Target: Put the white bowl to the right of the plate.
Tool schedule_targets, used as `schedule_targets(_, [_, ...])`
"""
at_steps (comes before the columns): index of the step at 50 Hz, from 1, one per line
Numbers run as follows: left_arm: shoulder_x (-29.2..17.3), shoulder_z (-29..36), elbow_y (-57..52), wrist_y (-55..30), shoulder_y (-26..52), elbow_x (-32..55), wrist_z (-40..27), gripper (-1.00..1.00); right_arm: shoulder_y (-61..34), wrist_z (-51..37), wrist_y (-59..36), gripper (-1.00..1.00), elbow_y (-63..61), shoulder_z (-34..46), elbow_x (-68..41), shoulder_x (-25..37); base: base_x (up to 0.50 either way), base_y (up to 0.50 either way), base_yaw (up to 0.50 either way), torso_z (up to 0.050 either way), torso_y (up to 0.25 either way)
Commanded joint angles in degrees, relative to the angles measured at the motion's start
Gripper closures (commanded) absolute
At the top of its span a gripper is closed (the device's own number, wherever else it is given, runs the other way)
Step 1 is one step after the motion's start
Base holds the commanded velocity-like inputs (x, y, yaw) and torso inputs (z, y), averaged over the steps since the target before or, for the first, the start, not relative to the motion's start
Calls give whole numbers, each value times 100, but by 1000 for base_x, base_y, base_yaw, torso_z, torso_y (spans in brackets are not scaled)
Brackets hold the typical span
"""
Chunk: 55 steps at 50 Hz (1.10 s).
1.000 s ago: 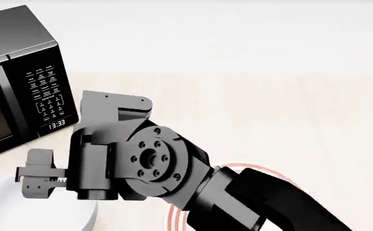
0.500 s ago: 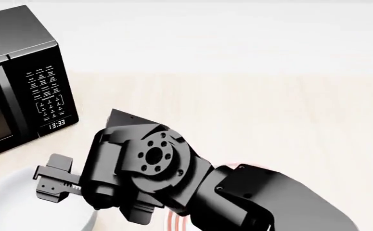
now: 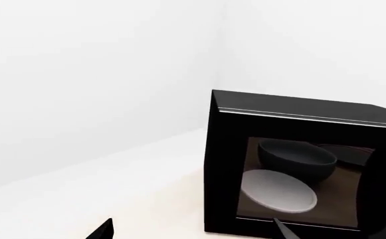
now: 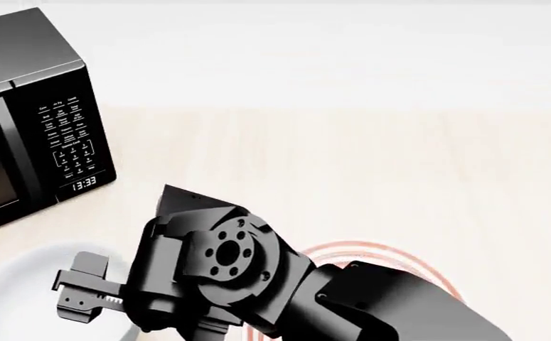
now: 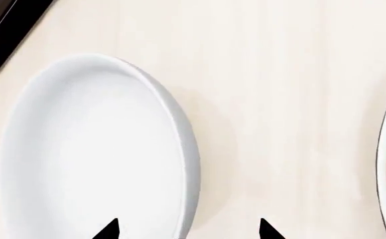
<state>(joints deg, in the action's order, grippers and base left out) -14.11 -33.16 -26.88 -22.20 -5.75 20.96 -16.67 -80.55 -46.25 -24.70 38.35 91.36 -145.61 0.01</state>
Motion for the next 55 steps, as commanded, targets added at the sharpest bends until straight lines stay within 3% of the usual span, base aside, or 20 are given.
schedule_targets(1, [-18,33,10,23,-8,11,-9,-100,27,445,-188,-100,24,19,215,0,0,0,0,0,0])
schedule_targets(55, [-58,24,-134,130,-177,144,-61,-100,523,1512,-221,-100,317,36,1044,-1,0,0,0,0,0])
